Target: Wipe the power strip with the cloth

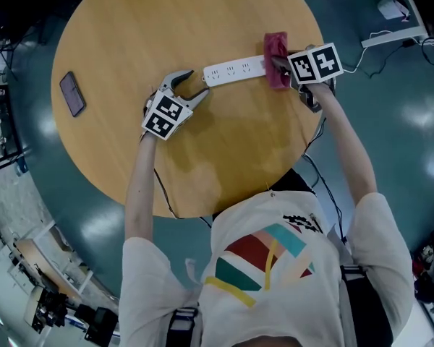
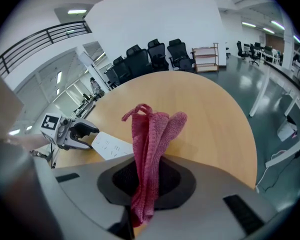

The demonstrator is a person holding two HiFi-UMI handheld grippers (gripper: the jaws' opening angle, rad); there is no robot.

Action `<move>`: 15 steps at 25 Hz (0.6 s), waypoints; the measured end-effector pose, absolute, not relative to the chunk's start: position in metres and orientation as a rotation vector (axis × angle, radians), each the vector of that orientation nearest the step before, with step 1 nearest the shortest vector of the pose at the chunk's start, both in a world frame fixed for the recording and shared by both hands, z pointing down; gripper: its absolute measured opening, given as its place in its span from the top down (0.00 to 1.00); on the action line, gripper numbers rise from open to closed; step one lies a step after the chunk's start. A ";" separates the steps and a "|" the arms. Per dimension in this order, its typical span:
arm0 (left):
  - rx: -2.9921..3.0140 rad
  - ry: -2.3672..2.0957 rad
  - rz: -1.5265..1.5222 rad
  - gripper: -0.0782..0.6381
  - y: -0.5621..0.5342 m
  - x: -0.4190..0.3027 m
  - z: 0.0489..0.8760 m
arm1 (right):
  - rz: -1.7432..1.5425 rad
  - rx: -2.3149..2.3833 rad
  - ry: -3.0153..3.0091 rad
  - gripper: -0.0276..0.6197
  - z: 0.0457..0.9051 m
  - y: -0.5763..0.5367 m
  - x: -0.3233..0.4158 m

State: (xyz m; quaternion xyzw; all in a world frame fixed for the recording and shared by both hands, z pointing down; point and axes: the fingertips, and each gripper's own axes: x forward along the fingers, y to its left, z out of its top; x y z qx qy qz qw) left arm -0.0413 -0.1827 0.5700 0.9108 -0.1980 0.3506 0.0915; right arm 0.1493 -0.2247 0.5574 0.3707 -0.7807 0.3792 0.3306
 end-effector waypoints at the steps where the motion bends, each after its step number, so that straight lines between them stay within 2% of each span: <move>1: 2.661 -0.601 1.013 0.48 -0.183 -0.051 0.568 | 0.942 0.958 -2.068 0.90 0.552 -0.225 0.141; 2: 2.624 -0.618 0.973 0.48 -0.184 -0.055 0.563 | 0.876 0.940 -2.107 0.90 0.544 -0.224 0.137; 3: 2.603 -0.648 0.925 0.55 -0.185 -0.052 0.555 | 0.798 0.915 -2.147 0.90 0.533 -0.220 0.136; 4: 2.599 -0.694 0.878 0.66 -0.189 -0.048 0.545 | 0.711 0.883 -2.184 0.90 0.522 -0.213 0.135; 5: 2.606 -0.749 0.844 0.82 -0.194 -0.045 0.535 | 0.616 0.844 -2.214 0.90 0.510 -0.206 0.131; 10: 2.674 -0.817 0.809 0.83 -0.213 -0.033 0.514 | -0.042 0.593 -2.172 0.90 0.482 -0.167 0.071; 13: 2.715 -0.772 0.830 0.83 -0.212 -0.016 0.515 | -0.477 0.410 -1.983 0.90 0.497 -0.141 0.041; 15: 2.724 -0.740 0.852 0.83 -0.208 -0.006 0.519 | -0.631 0.315 -1.897 0.90 0.511 -0.126 0.029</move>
